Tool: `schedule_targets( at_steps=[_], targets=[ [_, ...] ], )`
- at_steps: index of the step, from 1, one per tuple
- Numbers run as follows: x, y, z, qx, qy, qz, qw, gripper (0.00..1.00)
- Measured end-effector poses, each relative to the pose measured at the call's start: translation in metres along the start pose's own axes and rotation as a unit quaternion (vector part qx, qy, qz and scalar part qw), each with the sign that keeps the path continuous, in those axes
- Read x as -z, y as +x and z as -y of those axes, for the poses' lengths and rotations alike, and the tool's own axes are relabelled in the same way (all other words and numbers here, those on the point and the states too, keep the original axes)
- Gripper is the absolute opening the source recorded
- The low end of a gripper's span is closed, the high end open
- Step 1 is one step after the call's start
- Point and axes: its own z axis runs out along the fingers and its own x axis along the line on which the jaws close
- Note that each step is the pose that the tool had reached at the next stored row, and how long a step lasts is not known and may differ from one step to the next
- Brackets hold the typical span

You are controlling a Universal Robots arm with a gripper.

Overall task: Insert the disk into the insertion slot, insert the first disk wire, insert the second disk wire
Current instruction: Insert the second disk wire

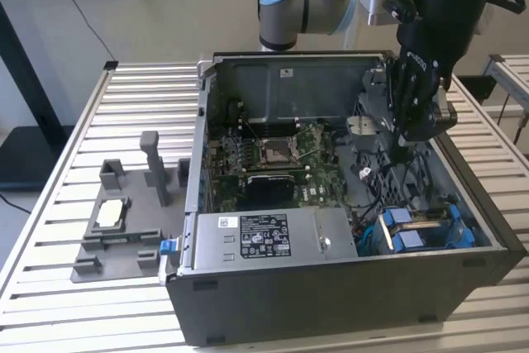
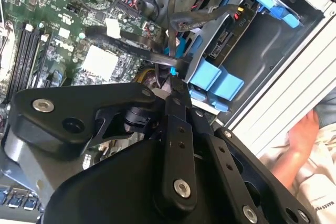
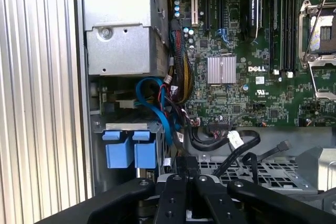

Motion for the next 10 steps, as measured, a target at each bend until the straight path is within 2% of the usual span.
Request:
schedule_targets(
  at_steps=[10],
  targets=[
    [0.0,-0.0001,0.0,0.0,0.0001,-0.0002,1.0,0.11]
  ],
)
